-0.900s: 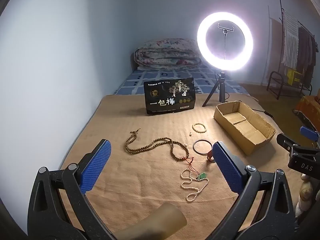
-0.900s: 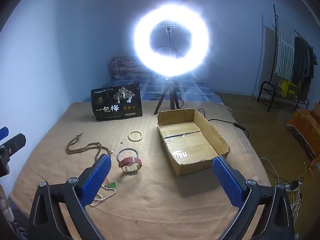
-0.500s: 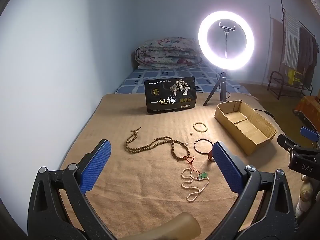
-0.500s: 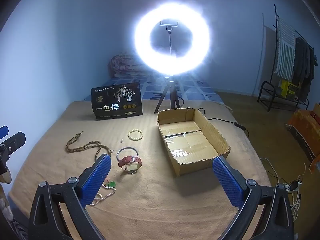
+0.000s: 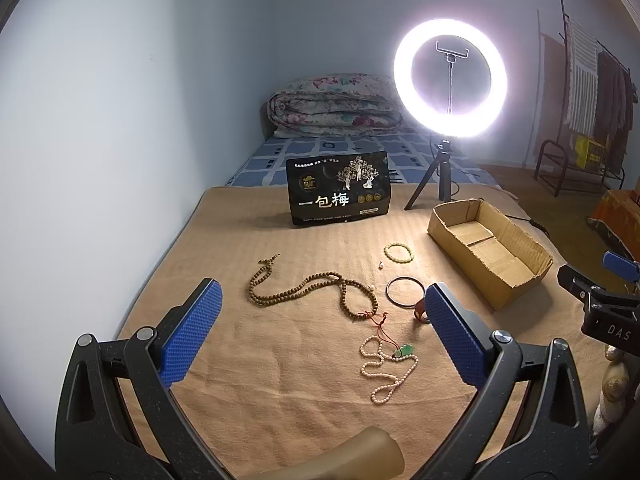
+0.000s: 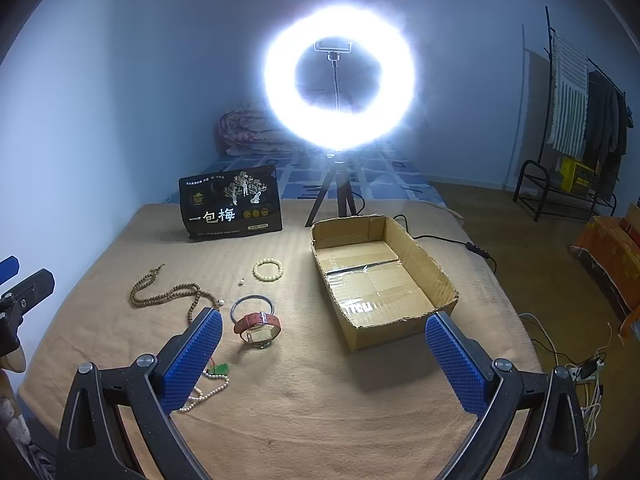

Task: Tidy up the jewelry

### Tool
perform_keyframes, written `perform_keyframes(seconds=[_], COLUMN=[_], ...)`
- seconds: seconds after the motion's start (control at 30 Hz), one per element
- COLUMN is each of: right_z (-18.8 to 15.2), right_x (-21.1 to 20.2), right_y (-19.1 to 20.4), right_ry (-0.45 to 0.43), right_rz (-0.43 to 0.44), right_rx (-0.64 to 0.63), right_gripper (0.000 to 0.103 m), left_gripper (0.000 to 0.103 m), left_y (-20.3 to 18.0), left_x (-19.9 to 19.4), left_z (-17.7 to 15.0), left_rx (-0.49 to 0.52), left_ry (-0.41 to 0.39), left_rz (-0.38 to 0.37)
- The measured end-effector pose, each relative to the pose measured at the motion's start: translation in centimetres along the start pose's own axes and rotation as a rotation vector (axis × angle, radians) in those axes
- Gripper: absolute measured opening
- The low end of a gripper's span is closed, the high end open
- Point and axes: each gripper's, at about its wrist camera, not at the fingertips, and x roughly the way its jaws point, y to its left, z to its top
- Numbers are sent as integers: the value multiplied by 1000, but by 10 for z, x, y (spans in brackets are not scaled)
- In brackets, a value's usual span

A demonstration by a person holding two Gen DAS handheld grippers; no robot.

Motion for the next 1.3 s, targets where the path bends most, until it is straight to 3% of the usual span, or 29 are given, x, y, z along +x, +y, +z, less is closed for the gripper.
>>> perform_keyframes(seconds=[1.3], right_z=[0], right_x=[2], right_y=[1], right_ry=[10], right_rz=[8], right_rx=[0], right_gripper=[103], left_gripper=[103], left_y=[-4], left_x=[6], left_z=[-4], left_rx=[-2], left_ry=[7], left_rz=[3])
